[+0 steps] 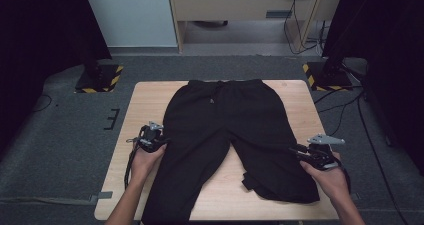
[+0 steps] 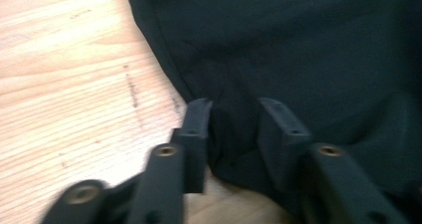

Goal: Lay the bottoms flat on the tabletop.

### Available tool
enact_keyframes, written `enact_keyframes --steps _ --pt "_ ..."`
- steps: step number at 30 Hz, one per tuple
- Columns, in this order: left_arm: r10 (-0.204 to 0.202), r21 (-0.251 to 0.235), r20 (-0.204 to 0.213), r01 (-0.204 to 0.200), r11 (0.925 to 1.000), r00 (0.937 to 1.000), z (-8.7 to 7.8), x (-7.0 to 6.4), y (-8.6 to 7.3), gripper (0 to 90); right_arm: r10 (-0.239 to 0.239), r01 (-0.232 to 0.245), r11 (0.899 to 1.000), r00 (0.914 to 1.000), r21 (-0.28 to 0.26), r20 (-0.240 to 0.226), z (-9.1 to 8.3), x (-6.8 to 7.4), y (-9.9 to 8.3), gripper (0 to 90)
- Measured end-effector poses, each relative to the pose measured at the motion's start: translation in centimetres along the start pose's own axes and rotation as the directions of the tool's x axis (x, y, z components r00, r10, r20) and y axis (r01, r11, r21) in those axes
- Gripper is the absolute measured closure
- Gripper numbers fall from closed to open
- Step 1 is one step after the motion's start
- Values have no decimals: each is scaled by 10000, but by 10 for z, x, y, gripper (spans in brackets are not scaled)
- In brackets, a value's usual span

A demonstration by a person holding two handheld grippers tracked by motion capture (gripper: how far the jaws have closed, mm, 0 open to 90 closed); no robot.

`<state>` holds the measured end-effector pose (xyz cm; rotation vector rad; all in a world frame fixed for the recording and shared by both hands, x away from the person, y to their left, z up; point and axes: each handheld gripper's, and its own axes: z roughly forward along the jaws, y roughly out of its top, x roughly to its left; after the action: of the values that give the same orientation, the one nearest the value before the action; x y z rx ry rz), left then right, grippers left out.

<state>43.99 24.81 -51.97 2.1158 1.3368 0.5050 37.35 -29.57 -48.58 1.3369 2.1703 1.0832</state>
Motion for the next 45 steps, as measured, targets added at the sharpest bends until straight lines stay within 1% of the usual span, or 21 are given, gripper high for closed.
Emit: enact_keyframes --steps 3,5,8,11,13,15,16,17,18,21,26,27,28,29,30,33,35,37,38,43,45 --pt "189 288 172 -194 9994 9997 -1 2 3 884 -92 92 10000 9999 13 104 -2 -2 3 621" --pt "521 418 -364 -505 9978 9980 -3 8 7 889 -54 56 10000 9996 -63 282 -4 -4 6 632" --pt "-294 -190 -601 283 9994 9978 -11 29 13 888 169 -154 9995 9985 -291 521 -6 -13 13 647" --pt "-171 71 -881 178 9998 9960 -8 39 15 883 321 -302 9993 9954 -219 906 -1 -24 18 663" --pt "-73 52 -788 78 10000 9969 -4 39 14 864 484 -478 9988 9926 -84 1115 8 -31 19 666" --pt "-74 20 -612 75 10000 9981 -2 39 13 695 589 -592 9982 9926 -6 1059 14 -35 19 662" --pt "-70 -90 -687 64 9999 9976 -2 36 13 600 913 -924 9957 9914 76 942 27 -39 19 643" --pt "96 -189 -803 -111 9998 9967 -4 31 11 600 913 -924 9957 9914 76 942 27 -39 19 643" --pt "243 -349 -741 -270 9990 9970 -7 25 9 551 1104 -1117 9936 9917 161 653 39 -41 20 615" --pt "1045 -244 -244 -1051 9942 9942 -22 -7 -6 444 1173 -1199 9923 9906 327 707 59 -42 23 571" --pt "1331 -223 171 -1327 9909 9910 -32 -30 -23 391 1266 -1311 9892 9896 658 684 80 -41 25 525" --pt "1390 -211 230 -1385 9901 9900 -32 -33 -26 381 1174 -1249 9867 9902 1037 757 87 -39 25 606" --pt "1414 -197 308 -1408 9898 9895 -32 -35 -29 381 1174 -1249 9867 9902 1037 757 87 -39 25 606" --pt "1421 -190 336 -1415 9898 9893 -31 -37 -31 373 980 -1054 9894 9923 996 761 89 -36 25 707" --pt "1413 -163 361 -1408 9899 9893 -30 -38 -33 366 705 -778 9900 9954 1175 646 91 -35 27 896" --pt "1166 -346 544 -1148 9928 9917 -28 -37 -38 363 233 -363 9895 9954 1402 935 95 -36 35 900" --pt "1067 -381 550 -1047 9938 9928 -28 -37 -38 362 297 -457 9900 9924 1338 1190 95 -39 39 900" --pt "1119 -469 301 -1104 9928 9933 -27 -34 -38 361 835 -985 9912 9835 879 1605 92 -46 47 886" --pt "1023 -560 242 -1008 9933 9945 -25 -31 -38 360 1358 -1452 9881 9785 506 1555 88 -48 50 786" --pt "665 -835 394 -630 9945 9970 -26 -27 -44 356 1094 -1119 9936 9854 120 1305 70 -37 48 598" --pt "906 -747 196 -889 9932 9957 -29 -33 -44 344 665 -660 9978 9917 -80 1098 48 -23 37 560"
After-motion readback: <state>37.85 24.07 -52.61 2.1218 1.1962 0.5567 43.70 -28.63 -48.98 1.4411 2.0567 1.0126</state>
